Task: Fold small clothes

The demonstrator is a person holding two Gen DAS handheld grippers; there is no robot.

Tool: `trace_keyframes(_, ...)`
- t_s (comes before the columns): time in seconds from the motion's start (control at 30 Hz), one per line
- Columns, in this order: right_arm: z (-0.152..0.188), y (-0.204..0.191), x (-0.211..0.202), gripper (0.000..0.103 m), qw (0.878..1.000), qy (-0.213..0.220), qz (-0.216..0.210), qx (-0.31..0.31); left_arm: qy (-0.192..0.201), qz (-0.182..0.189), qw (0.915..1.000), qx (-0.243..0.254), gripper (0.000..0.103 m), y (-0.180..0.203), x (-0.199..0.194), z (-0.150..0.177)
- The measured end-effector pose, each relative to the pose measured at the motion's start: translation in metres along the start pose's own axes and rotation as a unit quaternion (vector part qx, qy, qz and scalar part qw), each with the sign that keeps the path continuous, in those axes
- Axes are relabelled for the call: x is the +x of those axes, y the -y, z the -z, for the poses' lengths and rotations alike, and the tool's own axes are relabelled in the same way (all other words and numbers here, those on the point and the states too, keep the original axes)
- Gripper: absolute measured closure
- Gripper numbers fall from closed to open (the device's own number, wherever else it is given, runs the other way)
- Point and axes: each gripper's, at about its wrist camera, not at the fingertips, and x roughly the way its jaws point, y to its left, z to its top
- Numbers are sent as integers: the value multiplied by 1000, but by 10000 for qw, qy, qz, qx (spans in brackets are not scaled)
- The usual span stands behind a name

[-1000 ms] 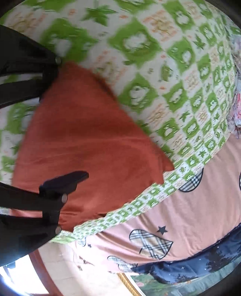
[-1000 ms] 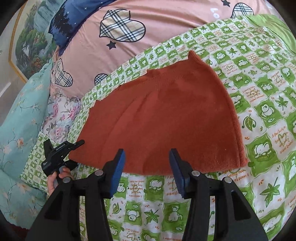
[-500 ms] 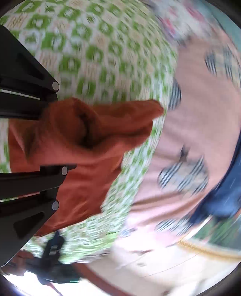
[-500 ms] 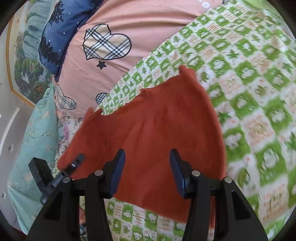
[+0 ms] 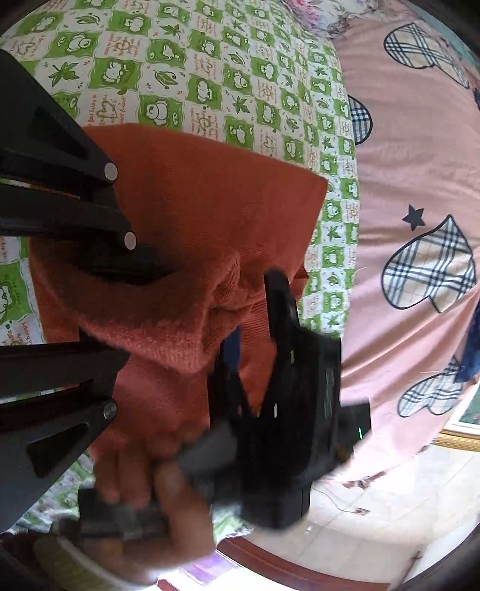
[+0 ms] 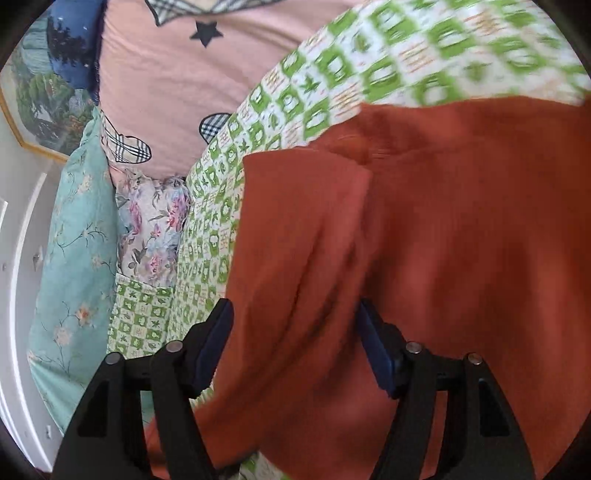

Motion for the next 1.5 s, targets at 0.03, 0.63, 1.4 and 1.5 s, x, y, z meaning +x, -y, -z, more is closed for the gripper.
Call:
trace_keyframes(0.03,-3,-3,4,71,10000,15,28,-39,27,13,10000,-8,92,0,-3,-1)
trace_keyframes(0.63,0,73,-135,84,9913,812,979,-332,-461,923,9912,830,92,139,45,4)
trace_keyframes(1.4,60,88,-171,30,9841,1165,1341,-80,-805,1041,9909,289,18,47,8,4)
trace_keyframes(1.5,59,90,-160,30,9858,1014,1333,-69,-890,926,9912,-335,17,-1,19,-11)
